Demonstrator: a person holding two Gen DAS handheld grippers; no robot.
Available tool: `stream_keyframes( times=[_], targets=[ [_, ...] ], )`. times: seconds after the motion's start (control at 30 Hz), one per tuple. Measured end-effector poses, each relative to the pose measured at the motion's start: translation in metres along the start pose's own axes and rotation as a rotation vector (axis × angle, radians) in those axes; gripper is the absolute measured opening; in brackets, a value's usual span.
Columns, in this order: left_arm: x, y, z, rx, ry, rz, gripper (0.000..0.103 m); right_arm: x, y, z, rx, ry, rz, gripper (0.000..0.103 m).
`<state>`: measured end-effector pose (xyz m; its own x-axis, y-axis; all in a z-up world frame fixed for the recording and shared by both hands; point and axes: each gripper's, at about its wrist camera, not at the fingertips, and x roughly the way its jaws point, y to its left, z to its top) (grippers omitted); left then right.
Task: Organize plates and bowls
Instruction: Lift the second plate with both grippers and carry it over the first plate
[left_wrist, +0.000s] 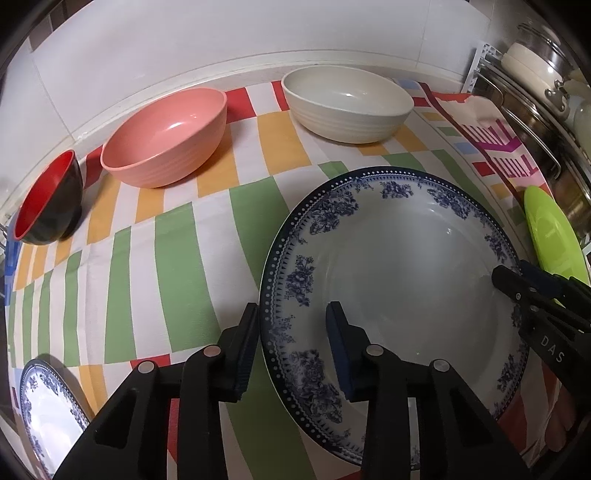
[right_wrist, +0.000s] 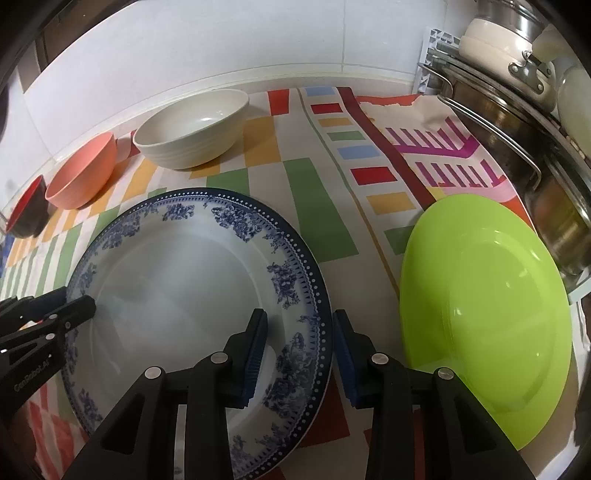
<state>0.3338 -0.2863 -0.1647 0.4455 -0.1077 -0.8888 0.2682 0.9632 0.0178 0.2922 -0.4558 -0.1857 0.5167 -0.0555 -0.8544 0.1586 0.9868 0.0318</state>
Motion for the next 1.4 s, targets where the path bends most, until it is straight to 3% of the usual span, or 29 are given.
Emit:
stream_keyframes(
  times=[0.53,1.4],
  targets=[
    [-0.030,0.029,-0.019,-0.059,-0.057,0.002,0.036,-0.026,0.025,-0.004,-0.051,-0.033,-0.008,0.037],
    [-0.093,0.118,-0.077,-0.147,-0.131,0.041,0.036,-0.091,0.118,-0.039,-0.108,-0.087,0.011,0.037]
  ],
)
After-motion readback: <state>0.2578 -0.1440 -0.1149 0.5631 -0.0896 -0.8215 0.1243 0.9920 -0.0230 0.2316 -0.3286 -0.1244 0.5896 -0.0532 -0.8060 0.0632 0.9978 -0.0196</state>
